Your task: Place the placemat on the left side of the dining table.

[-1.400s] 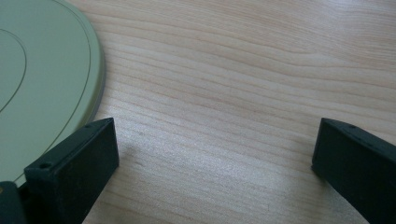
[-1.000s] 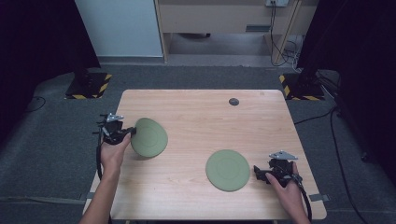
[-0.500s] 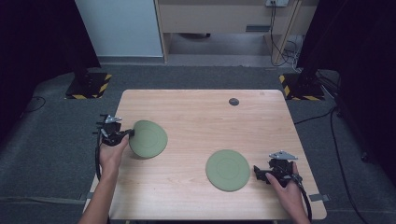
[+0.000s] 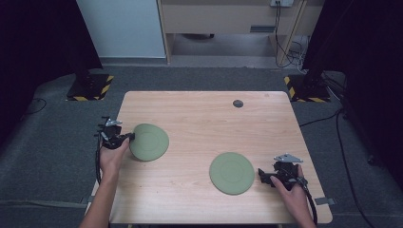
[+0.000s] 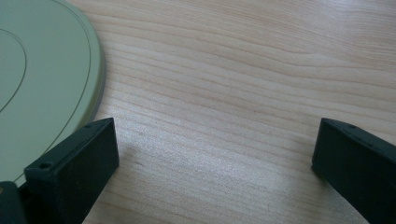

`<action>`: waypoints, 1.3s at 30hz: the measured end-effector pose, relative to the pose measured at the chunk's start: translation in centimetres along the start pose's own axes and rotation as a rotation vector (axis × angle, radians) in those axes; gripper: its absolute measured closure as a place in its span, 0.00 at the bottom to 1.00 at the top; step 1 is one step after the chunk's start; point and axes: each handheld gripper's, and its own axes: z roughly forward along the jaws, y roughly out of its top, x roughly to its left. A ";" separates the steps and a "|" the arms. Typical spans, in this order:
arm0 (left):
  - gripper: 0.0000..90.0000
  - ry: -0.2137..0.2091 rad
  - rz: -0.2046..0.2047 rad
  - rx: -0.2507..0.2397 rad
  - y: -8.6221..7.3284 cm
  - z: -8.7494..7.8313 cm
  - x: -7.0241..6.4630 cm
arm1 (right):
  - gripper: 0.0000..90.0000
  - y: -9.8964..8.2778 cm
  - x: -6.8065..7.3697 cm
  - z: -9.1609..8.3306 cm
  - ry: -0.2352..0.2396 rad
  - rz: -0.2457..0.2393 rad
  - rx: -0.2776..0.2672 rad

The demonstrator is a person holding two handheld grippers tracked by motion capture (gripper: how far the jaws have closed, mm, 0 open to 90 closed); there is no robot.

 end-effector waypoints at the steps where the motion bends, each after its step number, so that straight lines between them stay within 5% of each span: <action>1: 0.95 0.001 -0.001 0.001 -0.1 0.0 0.1 | 0.01 0.0 0.0 0.0 0.000 0.000 0.000; 15: 0.94 0.012 -0.026 0.003 -0.3 0.0 1.0 | 0.01 0.0 0.0 0.0 0.000 0.000 0.000; 27: 0.86 0.072 0.028 0.024 -0.3 0.1 0.6 | 0.01 0.0 0.0 0.0 0.000 0.000 0.000; 34: 0.85 0.079 0.026 0.030 -0.3 0.2 0.7 | 0.01 0.0 0.0 0.0 0.000 0.000 0.000; 37: 0.77 0.108 0.029 0.043 -0.2 0.4 0.7 | 0.01 0.0 0.0 0.0 0.000 0.000 0.000; 39: 0.64 0.125 0.024 0.039 -0.1 0.4 0.7 | 0.01 0.0 0.0 0.0 0.000 0.000 0.000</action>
